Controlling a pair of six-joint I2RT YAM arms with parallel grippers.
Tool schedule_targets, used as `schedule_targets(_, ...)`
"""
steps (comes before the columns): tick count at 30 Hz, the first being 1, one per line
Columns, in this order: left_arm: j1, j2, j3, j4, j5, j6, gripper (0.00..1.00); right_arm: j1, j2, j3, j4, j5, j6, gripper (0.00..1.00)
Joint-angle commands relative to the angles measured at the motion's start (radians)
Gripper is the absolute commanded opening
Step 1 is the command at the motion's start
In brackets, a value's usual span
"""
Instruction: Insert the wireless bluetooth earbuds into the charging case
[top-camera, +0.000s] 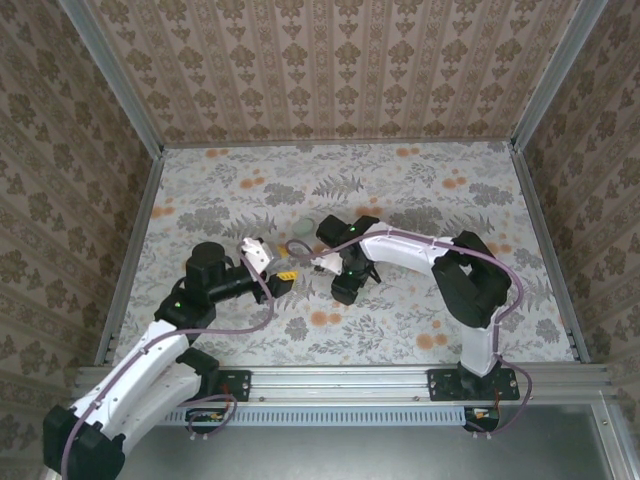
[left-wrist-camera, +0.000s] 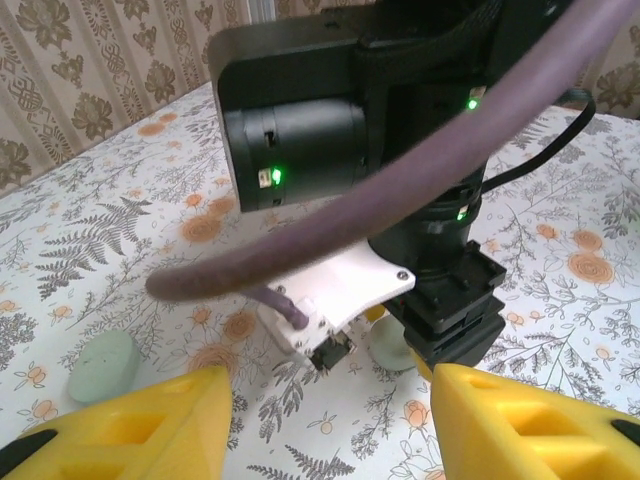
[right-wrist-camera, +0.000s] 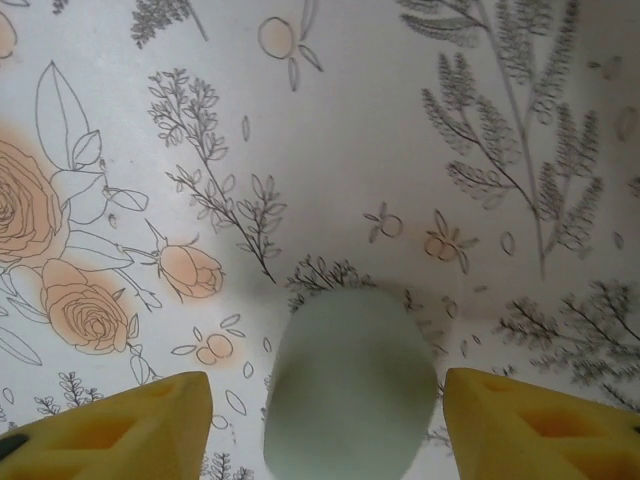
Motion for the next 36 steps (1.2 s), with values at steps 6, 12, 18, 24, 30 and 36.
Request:
schedule_targets(6,-0.005,0.114,0.12,-0.128,0.137,0.203,0.56,-0.095,-0.23,-0.085,0.04,0.018,0.202,0.71)
schedule_targets(12,-0.097,0.383,0.31,-0.327,0.169,0.481,0.6,-0.208,-0.412,-0.265,0.104,-0.039,0.495,0.71)
schedule_targets(18,-0.228,0.706,0.511,-0.439,0.115,0.746,0.63,-0.255,-0.596,-0.472,0.155,-0.014,0.694,0.72)
schedule_targets(24,-0.312,0.99,0.742,-0.596,0.046,0.983,0.64,-0.294,-0.709,-0.584,0.146,-0.023,0.794,0.73)
schedule_targets(30,-0.339,1.188,0.912,-0.719,-0.003,1.099,0.64,-0.328,-0.794,-0.641,0.145,-0.037,0.824,0.73)
schedule_targets(36,-0.352,1.279,0.969,-0.774,-0.03,1.151,0.65,-0.36,-0.841,-0.655,0.117,-0.036,0.81,0.74)
